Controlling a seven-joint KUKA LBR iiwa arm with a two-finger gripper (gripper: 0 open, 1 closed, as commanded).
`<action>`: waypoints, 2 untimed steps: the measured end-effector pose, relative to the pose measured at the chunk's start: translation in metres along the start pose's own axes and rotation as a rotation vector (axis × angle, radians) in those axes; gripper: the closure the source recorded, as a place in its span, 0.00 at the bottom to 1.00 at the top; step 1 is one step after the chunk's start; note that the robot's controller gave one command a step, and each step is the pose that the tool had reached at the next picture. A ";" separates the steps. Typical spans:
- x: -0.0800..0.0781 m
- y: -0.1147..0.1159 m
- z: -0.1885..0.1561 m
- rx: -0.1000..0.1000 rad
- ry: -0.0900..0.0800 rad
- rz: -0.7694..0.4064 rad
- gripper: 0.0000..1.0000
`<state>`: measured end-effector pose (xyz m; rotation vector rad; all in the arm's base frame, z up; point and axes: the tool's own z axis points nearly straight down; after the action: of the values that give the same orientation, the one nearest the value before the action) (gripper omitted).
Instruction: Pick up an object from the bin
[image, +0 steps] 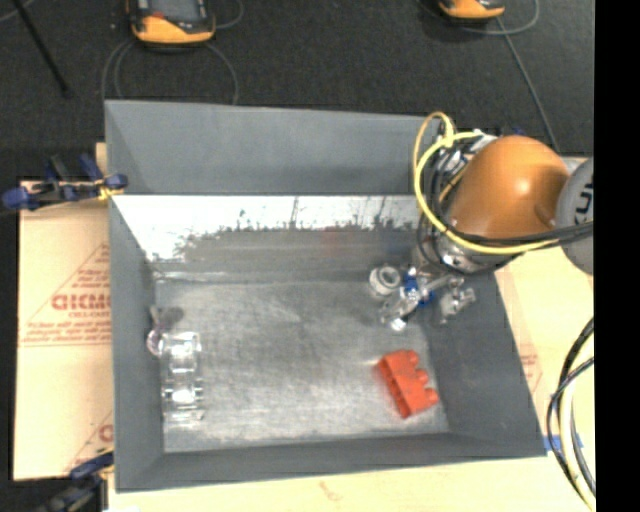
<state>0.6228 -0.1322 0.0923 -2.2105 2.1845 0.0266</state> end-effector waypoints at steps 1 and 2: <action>-0.015 -0.031 0.010 -0.010 0.018 -0.078 0.00; -0.012 -0.031 0.009 -0.006 0.021 -0.073 1.00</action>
Offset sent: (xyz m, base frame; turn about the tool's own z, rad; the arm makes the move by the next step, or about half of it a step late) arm 0.0279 0.0062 -0.0123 -0.0797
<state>0.6540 -0.1191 0.0846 -2.3024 2.1153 0.0085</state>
